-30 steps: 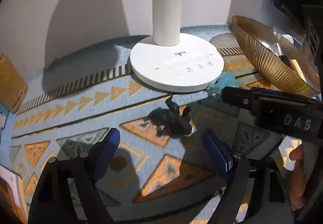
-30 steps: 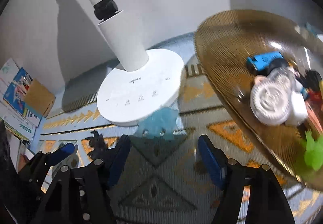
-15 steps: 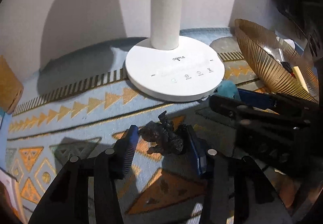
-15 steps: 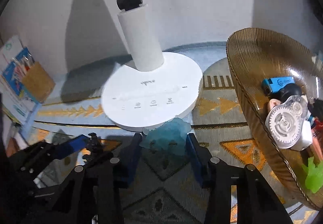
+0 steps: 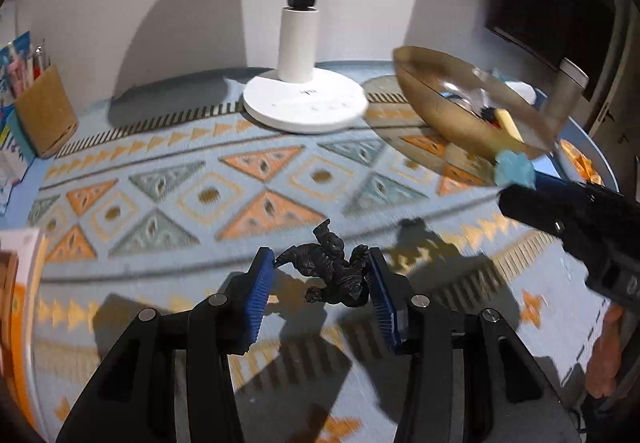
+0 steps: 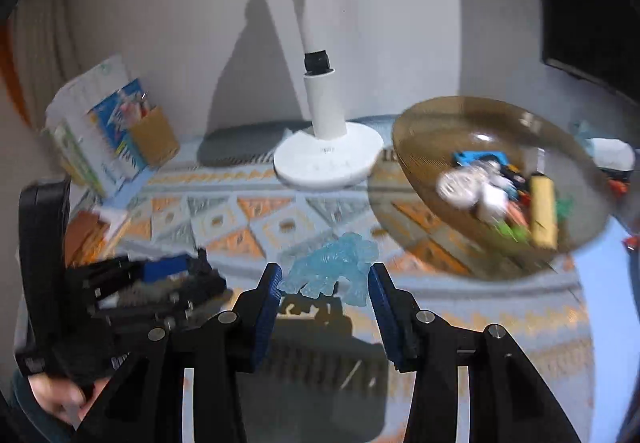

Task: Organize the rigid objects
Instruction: 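Lift the black and light-blue figures and carry both over the golden bowl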

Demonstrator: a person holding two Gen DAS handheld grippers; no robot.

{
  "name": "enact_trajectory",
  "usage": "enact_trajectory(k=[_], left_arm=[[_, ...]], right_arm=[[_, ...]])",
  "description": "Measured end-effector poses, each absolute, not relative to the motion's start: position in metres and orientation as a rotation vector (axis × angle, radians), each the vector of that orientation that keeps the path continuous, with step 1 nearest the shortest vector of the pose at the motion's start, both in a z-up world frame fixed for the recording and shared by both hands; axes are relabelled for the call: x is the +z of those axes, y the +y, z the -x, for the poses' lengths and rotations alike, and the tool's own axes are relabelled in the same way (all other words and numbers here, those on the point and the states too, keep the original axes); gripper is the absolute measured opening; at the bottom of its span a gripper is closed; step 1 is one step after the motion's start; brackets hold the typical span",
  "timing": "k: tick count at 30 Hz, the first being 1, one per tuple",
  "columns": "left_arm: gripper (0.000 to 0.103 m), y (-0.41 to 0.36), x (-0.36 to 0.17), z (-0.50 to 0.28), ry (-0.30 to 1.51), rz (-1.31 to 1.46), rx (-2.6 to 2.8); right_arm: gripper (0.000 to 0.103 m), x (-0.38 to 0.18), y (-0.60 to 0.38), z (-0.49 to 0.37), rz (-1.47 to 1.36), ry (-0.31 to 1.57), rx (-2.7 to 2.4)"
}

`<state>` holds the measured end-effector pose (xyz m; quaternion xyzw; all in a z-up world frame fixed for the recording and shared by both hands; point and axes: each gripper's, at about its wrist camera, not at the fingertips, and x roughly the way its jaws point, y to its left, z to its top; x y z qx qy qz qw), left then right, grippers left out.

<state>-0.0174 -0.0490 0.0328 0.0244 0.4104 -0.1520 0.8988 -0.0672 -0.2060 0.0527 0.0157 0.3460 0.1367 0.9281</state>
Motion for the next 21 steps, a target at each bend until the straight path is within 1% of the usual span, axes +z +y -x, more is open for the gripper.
enact_trajectory(k=[4,8,11,13,14,15,21], left_arm=[[0.044,-0.059,0.02,0.031,0.869,-0.058,-0.322],[0.044,-0.07,0.004,0.034,0.872,-0.152,-0.256],[0.044,-0.071,0.006,0.037,0.853,-0.163,-0.255],[0.044,-0.072,0.003,0.036,0.868,-0.173,-0.259],[0.044,-0.072,0.002,0.036,0.869,-0.174,-0.258],[0.044,-0.071,0.002,0.037,0.868,-0.172,-0.257],[0.044,-0.065,0.002,0.036,0.881,-0.13,-0.27]], right_arm=[[0.044,0.025,-0.217,0.092,-0.006,0.77,0.277],[0.044,-0.003,-0.224,0.095,0.023,0.831,0.264],[0.044,-0.015,-0.223,0.092,0.033,0.853,0.279],[0.049,-0.015,-0.226,0.09,0.012,0.857,0.312],[0.059,-0.016,-0.227,0.089,-0.003,0.863,0.335],[0.064,-0.016,-0.228,0.089,-0.015,0.863,0.356],[0.064,-0.016,-0.227,0.087,-0.023,0.871,0.344]])
